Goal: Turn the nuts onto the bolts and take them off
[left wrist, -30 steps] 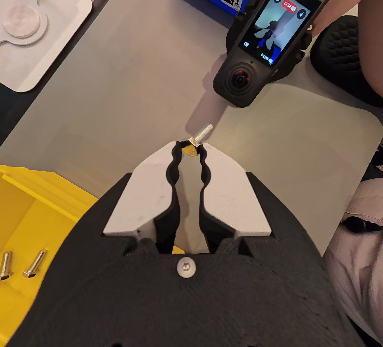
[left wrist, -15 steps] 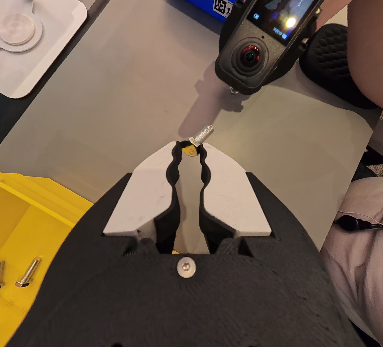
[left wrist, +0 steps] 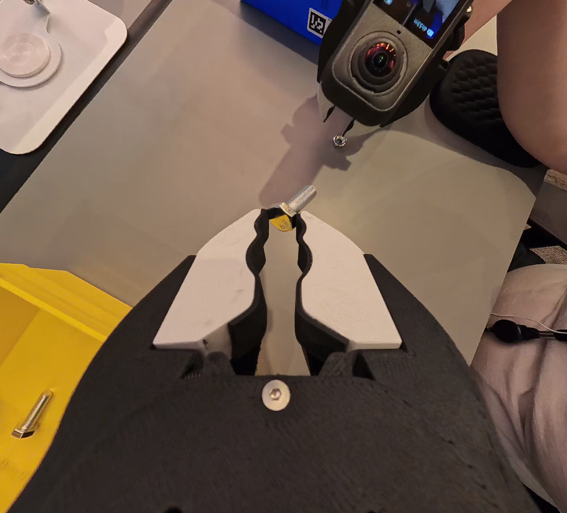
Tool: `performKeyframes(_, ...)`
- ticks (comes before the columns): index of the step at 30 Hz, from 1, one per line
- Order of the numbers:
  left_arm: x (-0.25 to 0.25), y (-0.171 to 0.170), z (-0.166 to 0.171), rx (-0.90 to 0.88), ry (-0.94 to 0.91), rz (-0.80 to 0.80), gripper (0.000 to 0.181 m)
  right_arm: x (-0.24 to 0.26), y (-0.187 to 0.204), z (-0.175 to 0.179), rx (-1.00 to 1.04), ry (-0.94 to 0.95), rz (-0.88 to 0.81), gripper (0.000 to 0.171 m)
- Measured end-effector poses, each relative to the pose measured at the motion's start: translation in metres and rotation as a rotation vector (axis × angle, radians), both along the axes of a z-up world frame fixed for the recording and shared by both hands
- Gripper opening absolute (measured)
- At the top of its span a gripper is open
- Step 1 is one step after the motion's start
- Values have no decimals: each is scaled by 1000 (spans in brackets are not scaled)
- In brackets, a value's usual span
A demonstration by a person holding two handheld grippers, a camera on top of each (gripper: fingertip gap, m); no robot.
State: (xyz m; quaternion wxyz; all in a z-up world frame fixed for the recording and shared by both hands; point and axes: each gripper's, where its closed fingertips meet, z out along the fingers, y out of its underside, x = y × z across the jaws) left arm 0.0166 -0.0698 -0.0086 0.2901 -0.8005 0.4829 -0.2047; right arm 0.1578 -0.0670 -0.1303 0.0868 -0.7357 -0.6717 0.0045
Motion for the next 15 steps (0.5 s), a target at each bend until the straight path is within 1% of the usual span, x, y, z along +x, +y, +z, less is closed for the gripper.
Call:
performKeyframes(9, 3, -4, 4, -21, -41, -20, 17, -14, 1, 23, 15, 162, -4, 27)
performKeyframes(12, 5, -5, 6, -26, -58, -27, 17, -24, 1, 37, 23, 264, 12, 27)
performKeyframes(15, 7, -5, 8, -30, -81, -33, 17, -35, 1, 59, 47, 410, 39, 27)
